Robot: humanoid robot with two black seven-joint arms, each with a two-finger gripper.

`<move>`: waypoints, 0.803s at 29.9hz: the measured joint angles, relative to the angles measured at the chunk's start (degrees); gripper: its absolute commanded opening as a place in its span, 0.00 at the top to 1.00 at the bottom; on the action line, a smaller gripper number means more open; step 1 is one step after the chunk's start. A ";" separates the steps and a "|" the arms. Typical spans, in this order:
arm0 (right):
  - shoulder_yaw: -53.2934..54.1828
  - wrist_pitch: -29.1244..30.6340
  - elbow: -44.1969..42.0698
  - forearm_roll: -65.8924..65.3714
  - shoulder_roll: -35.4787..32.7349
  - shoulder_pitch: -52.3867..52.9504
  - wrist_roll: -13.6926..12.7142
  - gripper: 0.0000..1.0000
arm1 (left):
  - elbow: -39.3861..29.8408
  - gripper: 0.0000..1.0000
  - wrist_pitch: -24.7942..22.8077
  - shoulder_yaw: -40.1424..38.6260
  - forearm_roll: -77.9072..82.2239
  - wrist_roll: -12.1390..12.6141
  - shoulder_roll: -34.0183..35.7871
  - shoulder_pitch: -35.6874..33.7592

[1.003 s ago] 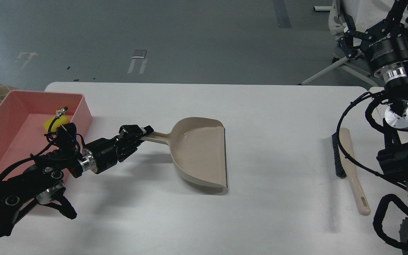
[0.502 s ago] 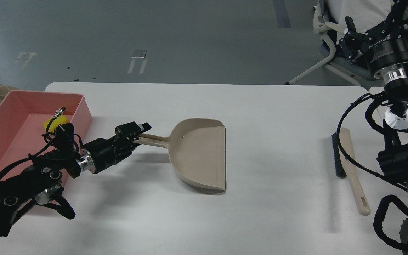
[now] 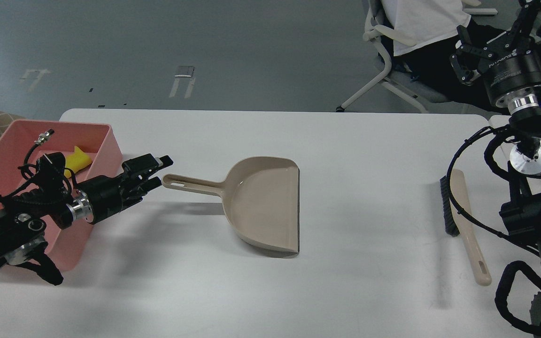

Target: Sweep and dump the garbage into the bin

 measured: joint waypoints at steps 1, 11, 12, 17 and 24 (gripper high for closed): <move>0.00 0.00 0.02 0.00 0.03 -0.06 0.00 0.00 | -0.37 0.20 -0.04 0.00 0.00 0.07 0.59 0.00; -0.17 0.01 0.01 0.02 -0.03 -0.25 -0.02 0.00 | -1.49 0.14 -0.28 -0.24 -0.48 0.91 6.44 -2.09; -0.44 0.15 0.01 0.02 -0.10 -0.30 -0.08 0.00 | -1.75 0.13 -0.44 -0.35 -0.68 0.91 7.15 -2.76; -1.70 0.36 0.49 0.02 -0.37 -0.16 -0.16 0.00 | -1.89 0.08 -1.64 -1.58 -1.78 0.63 9.52 -5.86; -1.79 -0.57 0.60 0.02 -0.43 1.19 -0.38 0.00 | -1.11 0.06 -1.54 -4.07 -10.32 0.66 9.59 -9.95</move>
